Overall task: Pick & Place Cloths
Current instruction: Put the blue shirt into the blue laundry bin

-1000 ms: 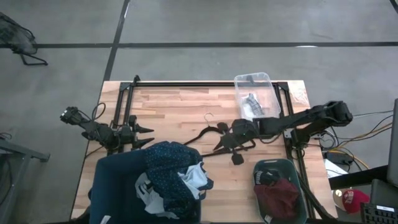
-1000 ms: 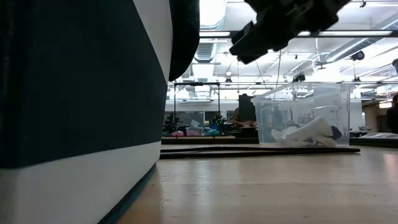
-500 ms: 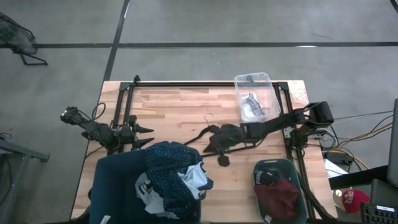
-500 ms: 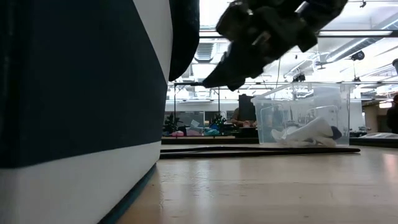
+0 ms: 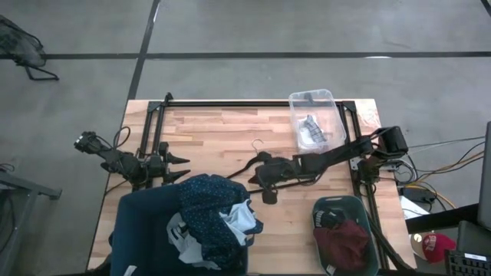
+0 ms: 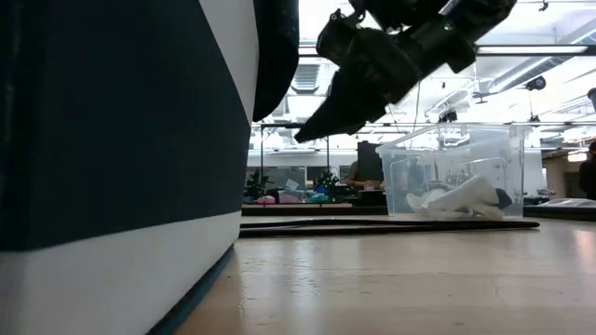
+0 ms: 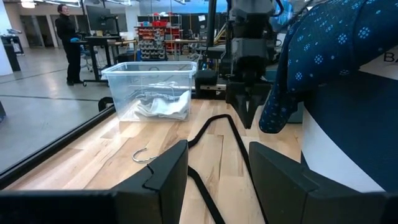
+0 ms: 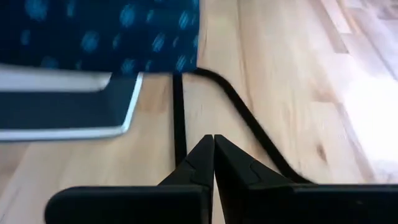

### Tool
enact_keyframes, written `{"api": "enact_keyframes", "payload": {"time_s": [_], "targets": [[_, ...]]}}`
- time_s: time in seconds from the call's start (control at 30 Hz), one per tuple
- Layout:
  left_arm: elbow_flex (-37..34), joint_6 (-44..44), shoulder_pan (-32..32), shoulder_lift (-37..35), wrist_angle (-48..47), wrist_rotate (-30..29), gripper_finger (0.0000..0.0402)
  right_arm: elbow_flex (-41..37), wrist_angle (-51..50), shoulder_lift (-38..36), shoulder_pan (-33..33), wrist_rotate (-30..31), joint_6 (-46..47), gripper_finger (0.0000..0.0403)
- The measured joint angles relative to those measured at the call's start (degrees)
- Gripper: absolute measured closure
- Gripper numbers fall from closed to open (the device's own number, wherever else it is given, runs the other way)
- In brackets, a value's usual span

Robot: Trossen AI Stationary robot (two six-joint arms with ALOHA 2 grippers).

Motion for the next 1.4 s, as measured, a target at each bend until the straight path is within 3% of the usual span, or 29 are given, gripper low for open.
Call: {"api": "enact_keyframes", "payload": {"time_s": [0.13,0.3,0.53,0.73,0.97,1.2,1.4], "targets": [[0.0,0.0,0.0,0.0,0.0,0.0,0.0225,-3.2,1.9,-1.2,1.1,2.2,0.3,0.0394],[0.0,0.0,0.0,0.0,0.0,0.0,0.0225,-9.1,13.6,-4.0,1.0,2.7,4.8,0.0394],[0.0,0.0,0.0,0.3,0.0,0.0,0.0225,-15.5,29.0,-4.3,1.1,2.6,3.6,0.0394],[0.0,0.0,0.0,0.5,0.0,0.0,0.0225,-16.0,33.4,-2.6,2.7,0.8,3.2,0.0394],[0.0,0.0,0.0,0.6,0.0,0.0,0.0225,-16.4,34.1,-2.5,3.3,4.3,3.6,0.0394],[0.0,0.0,0.0,0.7,0.0,0.0,0.0225,-16.4,39.0,0.1,3.7,3.9,4.6,0.0394],[0.0,0.0,0.0,0.7,0.0,0.0,0.0225,-16.4,42.4,2.6,5.0,3.7,3.9,0.0357]]}}
